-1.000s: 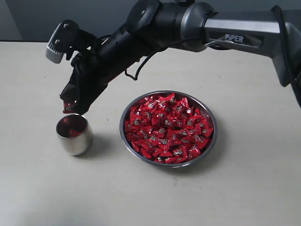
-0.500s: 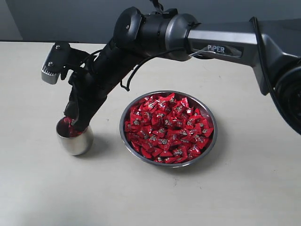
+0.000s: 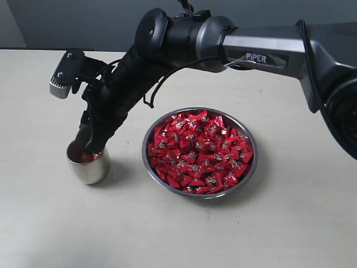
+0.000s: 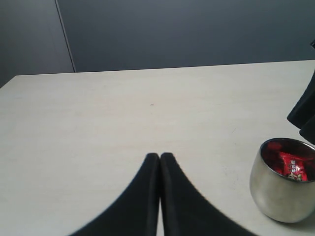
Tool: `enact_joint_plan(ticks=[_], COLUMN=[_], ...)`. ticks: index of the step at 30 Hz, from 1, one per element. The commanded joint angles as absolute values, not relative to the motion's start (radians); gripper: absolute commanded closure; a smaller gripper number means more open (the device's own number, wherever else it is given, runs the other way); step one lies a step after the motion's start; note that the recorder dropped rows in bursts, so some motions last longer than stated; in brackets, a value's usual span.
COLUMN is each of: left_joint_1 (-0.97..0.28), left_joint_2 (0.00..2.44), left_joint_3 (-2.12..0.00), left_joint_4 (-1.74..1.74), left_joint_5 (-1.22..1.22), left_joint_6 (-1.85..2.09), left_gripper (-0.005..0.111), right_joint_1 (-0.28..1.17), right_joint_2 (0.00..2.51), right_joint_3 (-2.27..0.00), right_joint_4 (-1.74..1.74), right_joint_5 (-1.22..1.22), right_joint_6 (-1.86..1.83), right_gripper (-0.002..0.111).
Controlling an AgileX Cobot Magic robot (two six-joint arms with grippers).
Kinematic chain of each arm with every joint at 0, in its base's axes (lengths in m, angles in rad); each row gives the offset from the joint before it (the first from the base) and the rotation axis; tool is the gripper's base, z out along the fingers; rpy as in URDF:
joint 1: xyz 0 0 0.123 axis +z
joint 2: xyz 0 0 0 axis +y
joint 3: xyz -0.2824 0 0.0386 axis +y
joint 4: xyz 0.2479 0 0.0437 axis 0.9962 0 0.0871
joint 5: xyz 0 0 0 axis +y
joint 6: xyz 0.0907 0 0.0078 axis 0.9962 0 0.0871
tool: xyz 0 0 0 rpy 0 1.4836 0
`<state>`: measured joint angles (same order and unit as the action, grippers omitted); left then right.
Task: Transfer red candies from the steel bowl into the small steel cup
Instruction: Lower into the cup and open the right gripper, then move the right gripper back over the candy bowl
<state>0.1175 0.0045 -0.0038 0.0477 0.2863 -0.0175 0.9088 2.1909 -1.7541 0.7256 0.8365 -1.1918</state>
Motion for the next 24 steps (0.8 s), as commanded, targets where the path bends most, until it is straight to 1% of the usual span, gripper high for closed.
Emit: enact_joint_plan(ticks=[1, 5, 8, 9, 10, 11, 14, 22, 24], left_joint_1=[0.118, 0.118, 0.118, 0.118, 0.118, 0.118, 0.118, 0.118, 0.118], left_joint_2=[0.0, 0.0, 0.0, 0.0, 0.0, 0.0, 0.0, 0.0, 0.0], left_joint_3=[0.0, 0.0, 0.0, 0.0, 0.0, 0.0, 0.0, 0.0, 0.0], left_joint_4=[0.045, 0.045, 0.045, 0.045, 0.045, 0.045, 0.045, 0.045, 0.045], left_joint_5=[0.284, 0.284, 0.284, 0.284, 0.284, 0.284, 0.284, 0.284, 0.284], left_joint_6=[-0.019, -0.019, -0.019, -0.019, -0.019, -0.019, -0.019, -0.019, -0.019], left_gripper=[0.106, 0.106, 0.106, 0.106, 0.106, 0.106, 0.106, 0.106, 0.106], right_joint_1=[0.909, 0.909, 0.907, 0.907, 0.907, 0.907, 0.907, 0.907, 0.883], right_joint_2=[2.183, 2.18, 2.171, 2.168, 2.161, 2.156, 2.142, 2.135, 2.126], right_joint_3=[-1.76, -1.76, -1.76, -1.76, -1.76, -1.76, -1.76, -1.76, -1.757], right_joint_4=[0.73, 0.713, 0.66, 0.625, 0.597, 0.58, 0.565, 0.574, 0.598], right_joint_5=[0.829, 0.825, 0.818, 0.81, 0.806, 0.806, 0.802, 0.776, 0.767], right_joint_6=[-1.168, -1.14, -1.053, -1.006, -0.973, -0.965, -0.965, -0.902, -0.873], right_gripper=[0.064, 0.064, 0.064, 0.066, 0.07, 0.078, 0.107, 0.109, 0.109])
